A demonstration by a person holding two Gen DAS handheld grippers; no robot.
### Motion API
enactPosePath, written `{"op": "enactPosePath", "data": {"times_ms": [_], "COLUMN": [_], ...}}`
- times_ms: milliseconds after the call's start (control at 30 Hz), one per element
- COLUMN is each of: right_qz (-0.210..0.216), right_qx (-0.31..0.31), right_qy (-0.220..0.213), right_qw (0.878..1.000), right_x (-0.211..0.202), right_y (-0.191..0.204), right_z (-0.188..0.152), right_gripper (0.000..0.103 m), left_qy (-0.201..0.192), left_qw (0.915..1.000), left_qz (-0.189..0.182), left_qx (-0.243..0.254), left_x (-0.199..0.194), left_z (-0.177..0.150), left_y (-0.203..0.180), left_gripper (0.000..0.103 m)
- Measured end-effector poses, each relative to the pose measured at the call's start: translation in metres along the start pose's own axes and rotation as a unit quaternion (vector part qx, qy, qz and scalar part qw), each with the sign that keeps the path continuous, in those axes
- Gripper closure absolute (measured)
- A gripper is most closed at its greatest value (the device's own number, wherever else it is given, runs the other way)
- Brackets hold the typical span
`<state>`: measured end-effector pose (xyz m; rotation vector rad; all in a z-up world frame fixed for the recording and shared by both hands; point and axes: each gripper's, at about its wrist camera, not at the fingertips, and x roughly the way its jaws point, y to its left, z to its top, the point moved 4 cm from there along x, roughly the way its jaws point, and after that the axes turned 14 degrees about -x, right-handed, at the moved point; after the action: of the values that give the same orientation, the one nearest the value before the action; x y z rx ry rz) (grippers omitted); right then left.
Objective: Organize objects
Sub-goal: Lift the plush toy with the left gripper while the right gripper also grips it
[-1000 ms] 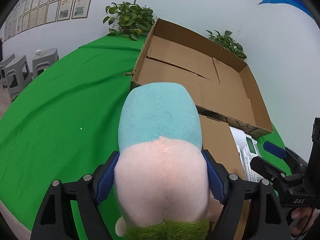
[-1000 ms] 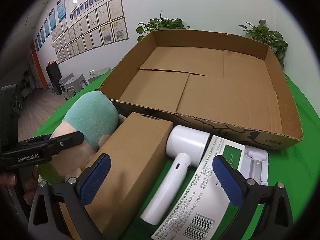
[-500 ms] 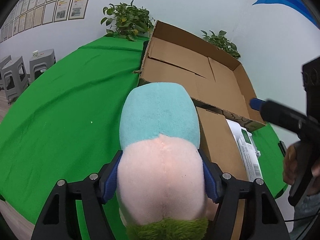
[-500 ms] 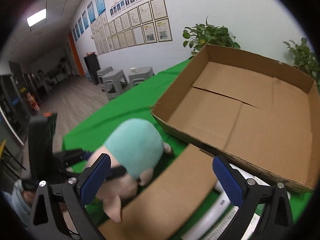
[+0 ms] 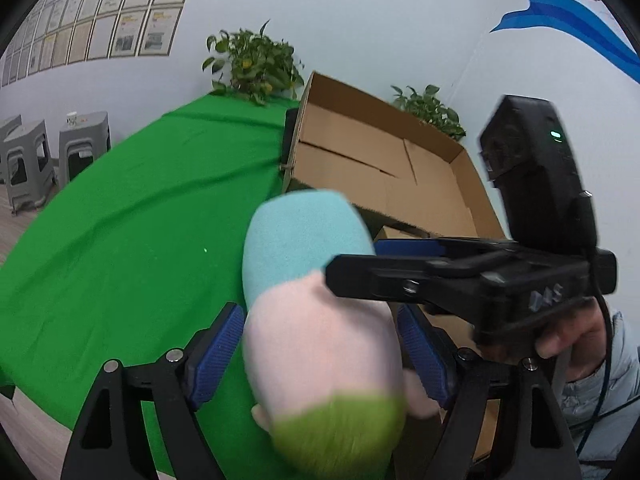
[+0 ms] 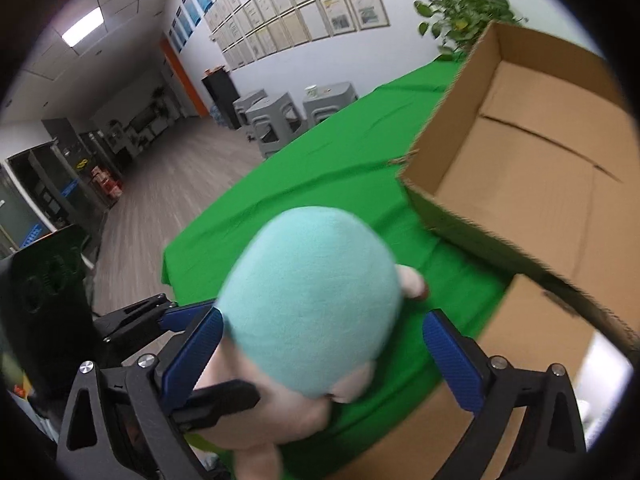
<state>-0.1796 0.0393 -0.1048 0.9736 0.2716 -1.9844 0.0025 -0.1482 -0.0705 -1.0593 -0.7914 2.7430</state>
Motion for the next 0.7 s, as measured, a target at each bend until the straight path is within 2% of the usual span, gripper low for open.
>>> {"op": "enactPosePath", "data": {"times_ms": [133,200,267,333,500,600,700], "right_qz": [0.031,0.048,0.046,0.029,0.003,0.023,0.048], "right_qx": [0.024,0.036,0.05,0.061,0.067,0.046,0.029], "right_qy": [-0.023,-0.041,-0.052,-0.055,-0.014,0.015,0.019], "right_qw": [0.999,0.997,0.996,0.996,0.998,0.999,0.998], "right_x": [0.003,0.001,-0.004,-0.01,-0.01,-0.002,0.004], "right_y": [0.002,0.0,-0.005,-0.016,-0.024,-0.006,0.009], "right_z": [0.014,0.019,0.02,0.015,-0.004,-0.012,-0.011], "right_gripper": [0.004,0.004,0.003,0.003,0.003,0.003,0.003], "left_qy": [0.011,0.022,0.027,0.04,0.05,0.053,0.048], "left_qw": [0.9997,0.9997,0.9995,0.9991,0.9985,0.9984,0.9986], "left_qz": [0.018,0.009,0.009,-0.002,0.002,0.011,0.021], "left_qx": [0.014,0.007,0.011,0.013,0.021,0.016,0.003], "left_x": [0.004,0.008,0.012,0.017,0.016,0.009,-0.001], "left_z": [-0.004,-0.004,-0.006,-0.008,-0.011,-0.013,-0.014], "left_y": [-0.001,-0.001,-0.001,-0.002,0.0,0.005,0.017], "left_gripper": [0.025,0.023,0.023,0.029,0.038,0.041,0.043]}}
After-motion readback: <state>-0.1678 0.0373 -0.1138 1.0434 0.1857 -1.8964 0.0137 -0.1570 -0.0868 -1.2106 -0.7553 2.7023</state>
